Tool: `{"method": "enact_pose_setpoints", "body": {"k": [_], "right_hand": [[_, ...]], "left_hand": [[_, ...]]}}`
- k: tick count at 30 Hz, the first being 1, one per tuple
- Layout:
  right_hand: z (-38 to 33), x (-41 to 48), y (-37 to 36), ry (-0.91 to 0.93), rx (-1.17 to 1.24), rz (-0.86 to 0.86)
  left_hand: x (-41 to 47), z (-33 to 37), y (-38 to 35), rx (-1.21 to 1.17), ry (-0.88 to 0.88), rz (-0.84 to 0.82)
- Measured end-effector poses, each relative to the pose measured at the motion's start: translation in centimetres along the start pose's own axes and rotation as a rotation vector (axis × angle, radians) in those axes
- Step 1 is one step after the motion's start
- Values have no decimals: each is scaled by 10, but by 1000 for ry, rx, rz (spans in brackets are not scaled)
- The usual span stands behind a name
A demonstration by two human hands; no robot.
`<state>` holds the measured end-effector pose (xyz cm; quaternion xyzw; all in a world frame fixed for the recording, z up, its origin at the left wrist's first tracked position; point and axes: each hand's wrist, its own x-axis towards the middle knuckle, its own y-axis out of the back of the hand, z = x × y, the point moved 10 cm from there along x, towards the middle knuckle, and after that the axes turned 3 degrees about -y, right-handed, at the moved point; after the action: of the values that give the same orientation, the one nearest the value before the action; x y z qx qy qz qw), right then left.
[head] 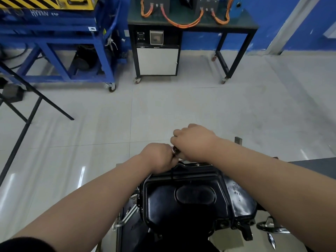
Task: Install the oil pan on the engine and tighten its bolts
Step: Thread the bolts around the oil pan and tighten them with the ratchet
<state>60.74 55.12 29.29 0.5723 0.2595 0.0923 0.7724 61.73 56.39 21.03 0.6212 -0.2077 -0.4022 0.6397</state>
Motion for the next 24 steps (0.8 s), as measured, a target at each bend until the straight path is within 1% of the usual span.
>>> {"method": "enact_pose_setpoints", "body": {"k": [2,3,4,5,8,9,10,12,14,15,16,18,20,21,22,24], "right_hand": [[2,0,-8,-159,44,-60],[5,0,-15,-251,99,-127],[6,-2,-22,-301,149,-179],[4,-2,-24,-280,155,-188],[-7,-2,-9,-15,33,-65],[-6,-3,-6,31,4,-25],[-3,-5,-3,34,0,4],[2,-5,-4,-47,31,20],[6,-5,-14,-191,73,-49],[8,-6,-21,-249,100,-101],[8,-7,-25,-263,119,-131],[1,-8,-21,-168,91,-112],[-7,-7,-10,1,8,-38],[-8,-7,-5,43,-27,-4],[-7,-8,-2,40,-33,14],[-1,-6,-4,-80,27,-1]], "left_hand": [[-2,-9,-4,-37,84,-66],[-2,-10,-6,-46,103,-93],[-3,-10,-6,-45,103,-106],[-3,-7,-6,-30,86,-101],[-2,6,-1,41,3,-24],[-1,7,0,41,7,-5],[0,6,1,28,32,0],[1,-2,0,-23,123,-40],[0,-8,-4,-60,181,-109],[0,-7,-6,-68,174,-127],[0,-6,-7,-71,152,-138],[-2,0,-6,-57,88,-120],[-2,7,-3,-15,35,-69],[-2,8,-1,-2,41,-47],[-2,6,0,-5,70,-30],[-2,-4,-1,-49,155,-42]]}}
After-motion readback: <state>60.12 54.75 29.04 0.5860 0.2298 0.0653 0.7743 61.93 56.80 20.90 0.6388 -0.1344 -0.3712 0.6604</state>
